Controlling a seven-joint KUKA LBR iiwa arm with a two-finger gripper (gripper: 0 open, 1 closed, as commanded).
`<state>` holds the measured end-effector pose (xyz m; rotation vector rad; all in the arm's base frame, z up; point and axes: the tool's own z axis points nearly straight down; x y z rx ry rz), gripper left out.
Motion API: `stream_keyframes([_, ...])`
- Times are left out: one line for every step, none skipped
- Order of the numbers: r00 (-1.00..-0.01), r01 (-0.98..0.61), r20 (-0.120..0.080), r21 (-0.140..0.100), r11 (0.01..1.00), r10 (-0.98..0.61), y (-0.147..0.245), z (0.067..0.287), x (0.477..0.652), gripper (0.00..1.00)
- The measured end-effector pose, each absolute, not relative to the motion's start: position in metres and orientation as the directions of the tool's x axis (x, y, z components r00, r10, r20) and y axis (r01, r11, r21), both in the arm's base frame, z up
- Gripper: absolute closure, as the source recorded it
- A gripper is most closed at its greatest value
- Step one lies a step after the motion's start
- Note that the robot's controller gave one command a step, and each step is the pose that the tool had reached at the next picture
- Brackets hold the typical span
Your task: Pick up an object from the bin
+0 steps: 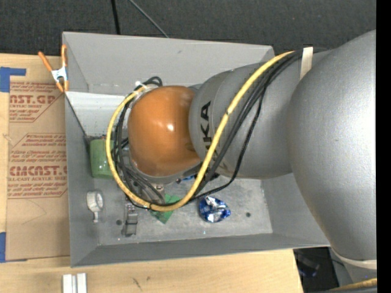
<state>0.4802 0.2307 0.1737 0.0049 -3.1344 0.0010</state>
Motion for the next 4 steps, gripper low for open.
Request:
stream_keyframes([-0.998,-0.064,0.002,-0.003,0.998,-0.064,0.170,0.065,0.551,0.00])
stream_keyframes([-1.000,0.002,0.000,-0.001,1.000,0.002,0.116,0.070,0.549,0.00])
stream_keyframes([-0.999,0.037,-0.005,-0.001,0.999,0.037,0.065,0.070,0.580,0.00])
stream_keyframes([-0.999,0.033,-0.005,0.002,0.999,0.033,0.069,0.071,0.580,1.00])
